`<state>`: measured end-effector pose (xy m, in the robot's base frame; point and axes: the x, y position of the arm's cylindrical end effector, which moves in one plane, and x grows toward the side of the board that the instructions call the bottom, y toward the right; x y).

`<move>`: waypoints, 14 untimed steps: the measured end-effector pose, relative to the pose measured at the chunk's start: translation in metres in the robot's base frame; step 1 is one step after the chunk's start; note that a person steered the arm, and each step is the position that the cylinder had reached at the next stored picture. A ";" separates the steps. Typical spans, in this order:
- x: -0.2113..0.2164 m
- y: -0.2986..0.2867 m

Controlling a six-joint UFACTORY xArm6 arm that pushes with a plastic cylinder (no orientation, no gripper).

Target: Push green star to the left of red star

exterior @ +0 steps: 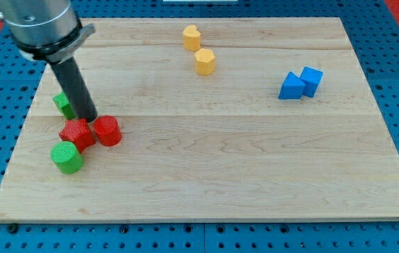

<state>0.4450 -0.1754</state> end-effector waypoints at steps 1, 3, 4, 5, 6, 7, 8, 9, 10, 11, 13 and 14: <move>-0.002 0.036; -0.002 0.057; -0.002 0.057; -0.002 0.056; -0.014 0.056; -0.026 0.057; -0.032 0.069; -0.048 0.130; -0.058 0.191; -0.070 0.212; -0.070 0.094; -0.076 0.020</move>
<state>0.3692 -0.1550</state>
